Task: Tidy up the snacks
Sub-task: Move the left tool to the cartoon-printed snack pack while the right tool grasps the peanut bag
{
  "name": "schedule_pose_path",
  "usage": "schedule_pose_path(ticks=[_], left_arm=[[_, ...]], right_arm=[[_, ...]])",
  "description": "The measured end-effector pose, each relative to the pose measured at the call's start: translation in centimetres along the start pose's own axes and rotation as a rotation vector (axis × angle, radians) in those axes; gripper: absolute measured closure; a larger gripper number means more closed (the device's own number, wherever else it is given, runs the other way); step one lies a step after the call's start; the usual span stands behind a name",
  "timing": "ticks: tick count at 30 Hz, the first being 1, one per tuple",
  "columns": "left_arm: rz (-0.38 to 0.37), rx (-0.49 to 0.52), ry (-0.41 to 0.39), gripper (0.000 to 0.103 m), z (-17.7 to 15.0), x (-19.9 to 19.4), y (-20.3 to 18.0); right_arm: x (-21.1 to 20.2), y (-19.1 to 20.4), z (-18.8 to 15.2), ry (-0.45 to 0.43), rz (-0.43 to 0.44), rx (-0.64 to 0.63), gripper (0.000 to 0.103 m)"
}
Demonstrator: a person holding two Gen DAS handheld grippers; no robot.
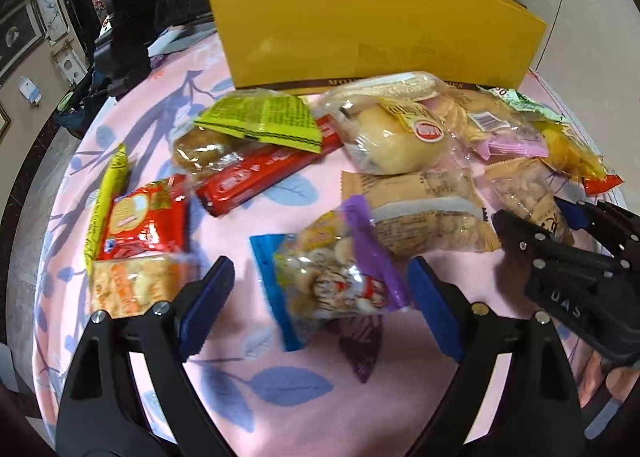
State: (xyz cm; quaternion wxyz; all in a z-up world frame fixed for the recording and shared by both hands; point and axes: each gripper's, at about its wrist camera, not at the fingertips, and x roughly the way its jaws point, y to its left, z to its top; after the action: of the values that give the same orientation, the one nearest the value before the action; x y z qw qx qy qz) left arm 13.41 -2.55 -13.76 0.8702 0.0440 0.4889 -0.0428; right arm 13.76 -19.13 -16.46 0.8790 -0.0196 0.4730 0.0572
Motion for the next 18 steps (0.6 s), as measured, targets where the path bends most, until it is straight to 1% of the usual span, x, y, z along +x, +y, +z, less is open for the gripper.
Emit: schedule_pose_path(ticks=[1, 2, 3, 4, 7, 9, 10, 12, 14, 15, 17, 18], left_arm=[[-0.005, -0.006, 0.011, 0.013, 0.0, 0.5, -0.1], [-0.011, -0.011, 0.019, 0.013, 0.0, 0.9, -0.2], [-0.013, -0.014, 0.026, 0.013, -0.1, 1.2, -0.3], [-0.007, -0.014, 0.031, 0.013, -0.3, 1.6, -0.5], [-0.019, -0.056, 0.012, 0.012, -0.5, 1.9, 0.2], [-0.005, -0.062, 0.003, 0.012, -0.5, 1.9, 0.4], [-0.011, -0.066, 0.001, 0.013, -0.5, 1.9, 0.5], [-0.009, -0.070, -0.012, 0.020, -0.7, 1.8, 0.5], [-0.009, -0.067, -0.025, 0.031, -0.8, 1.7, 0.7], [-0.008, -0.071, -0.032, 0.034, -0.9, 1.5, 0.8], [-0.010, -0.078, -0.043, 0.041, -1.2, 1.1, 1.0], [-0.013, -0.085, -0.048, 0.042, -1.3, 0.9, 1.1]], right_arm=[[0.0, 0.0, 0.0, 0.001, 0.004, 0.002, 0.053], [0.0, 0.0, 0.0, 0.003, 0.010, -0.002, 0.050], [0.1, 0.1, 0.0, 0.006, 0.020, -0.013, 0.043], [0.2, 0.5, 0.0, 0.008, 0.017, -0.034, 0.039], [0.2, 0.5, 0.0, 0.003, 0.015, -0.025, 0.038], [0.1, 0.5, -0.1, -0.013, 0.015, -0.008, 0.038], [0.1, 0.5, -0.2, -0.018, 0.010, -0.008, 0.038], [0.1, 0.8, -0.3, -0.022, -0.012, -0.025, 0.038], [0.0, 0.6, -0.3, -0.018, -0.012, -0.010, 0.040], [-0.2, 0.3, -0.4, -0.023, -0.016, 0.003, 0.044], [-0.3, -0.1, -0.5, -0.029, -0.015, 0.019, 0.049], [-0.4, -0.2, -0.5, -0.030, -0.016, 0.026, 0.052]])
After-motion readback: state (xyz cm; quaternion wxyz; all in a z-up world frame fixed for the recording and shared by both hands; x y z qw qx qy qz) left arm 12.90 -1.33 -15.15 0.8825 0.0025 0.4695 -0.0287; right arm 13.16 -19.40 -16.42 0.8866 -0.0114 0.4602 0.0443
